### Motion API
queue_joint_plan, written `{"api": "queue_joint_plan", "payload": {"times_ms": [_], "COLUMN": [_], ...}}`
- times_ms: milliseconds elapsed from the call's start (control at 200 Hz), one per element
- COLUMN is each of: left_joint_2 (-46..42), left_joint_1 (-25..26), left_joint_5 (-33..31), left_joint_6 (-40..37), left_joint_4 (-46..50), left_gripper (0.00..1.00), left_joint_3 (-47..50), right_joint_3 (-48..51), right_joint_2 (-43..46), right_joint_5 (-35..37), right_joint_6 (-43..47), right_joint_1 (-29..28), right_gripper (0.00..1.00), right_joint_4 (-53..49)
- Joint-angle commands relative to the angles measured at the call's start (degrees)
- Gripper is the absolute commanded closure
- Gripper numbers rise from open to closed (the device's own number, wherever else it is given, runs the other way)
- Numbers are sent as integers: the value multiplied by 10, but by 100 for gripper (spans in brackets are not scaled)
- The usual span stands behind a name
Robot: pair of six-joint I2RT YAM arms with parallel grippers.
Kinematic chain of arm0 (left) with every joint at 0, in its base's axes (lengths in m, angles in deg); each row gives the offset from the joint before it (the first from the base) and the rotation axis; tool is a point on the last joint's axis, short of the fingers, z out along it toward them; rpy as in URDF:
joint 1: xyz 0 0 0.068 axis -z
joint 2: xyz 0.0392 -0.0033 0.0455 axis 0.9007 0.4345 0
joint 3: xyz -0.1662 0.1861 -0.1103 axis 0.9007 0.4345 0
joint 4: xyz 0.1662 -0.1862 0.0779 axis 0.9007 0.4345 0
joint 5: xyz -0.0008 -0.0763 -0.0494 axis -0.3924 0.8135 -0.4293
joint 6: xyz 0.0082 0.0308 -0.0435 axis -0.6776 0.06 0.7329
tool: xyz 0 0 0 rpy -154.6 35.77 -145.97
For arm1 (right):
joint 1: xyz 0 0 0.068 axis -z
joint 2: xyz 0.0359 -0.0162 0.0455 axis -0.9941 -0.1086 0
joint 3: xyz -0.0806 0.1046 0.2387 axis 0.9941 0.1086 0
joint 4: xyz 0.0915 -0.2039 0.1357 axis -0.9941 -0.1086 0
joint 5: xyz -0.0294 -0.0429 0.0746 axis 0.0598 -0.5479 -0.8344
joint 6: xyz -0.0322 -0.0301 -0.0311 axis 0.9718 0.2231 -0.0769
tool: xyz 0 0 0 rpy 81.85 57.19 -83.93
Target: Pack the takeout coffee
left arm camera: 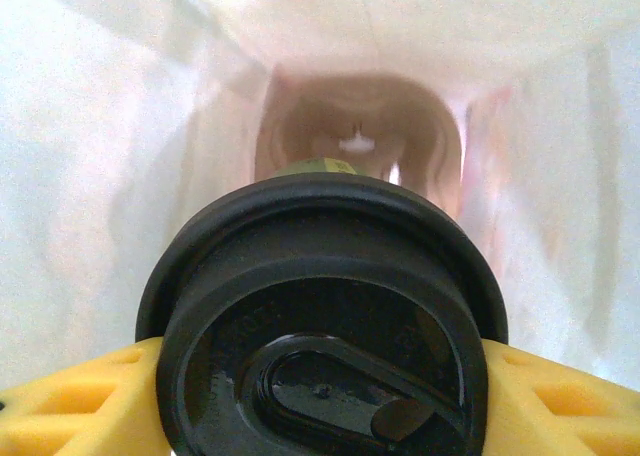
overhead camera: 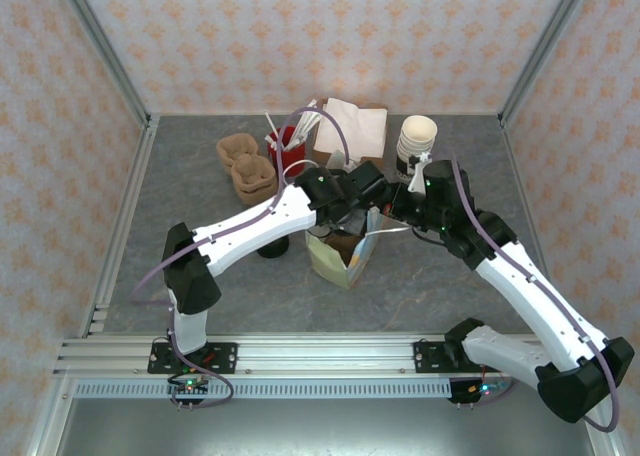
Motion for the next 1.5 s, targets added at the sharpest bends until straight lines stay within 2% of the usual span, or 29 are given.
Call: {"api": "queue_joint_plan", "payload": {"times_ms": [0,120,170,335,415,691,846,1031,1496], "left_joint_2": [9,9,25,30,30,28,25,16,-4], "left_joint_1": [-8,-9,-10,-12,-13,-18,-23,-30,-39], "left_joint_5": [-5,12,20,28,31,32,34,35,49], "left_joint_6": [-10,-17,-21,-25,-26,-28,-28,-26,-18], "left_joint_4": [-18,-22,-21,-11,-10,-10,-4,10,35], "left_gripper": [38,38,38,38,38,38,38,38,38], "left_joint_3": [-22,-28,-31,-34,-37,-42,-48,-58,-68], "right_joint_3": [10,6,2,-28,-55,-178,-210,-238,-299], "right_joint_2": [14,21,24,25,12,-96,-142,-192,-282], "right_joint_5": [-13,-20,-24,-24,-26,-79,-146,-197,-247], "right_joint_6": [-2,10,16,70,115,265,319,357,428], "right_joint_1": [20,50,63,101,119,169,178,178,174], "right_gripper": [100,100,96,64,58,49,44,41,39], "right_joint_4": [-32,-73,-90,-143,-163,-228,-239,-253,-282]}}
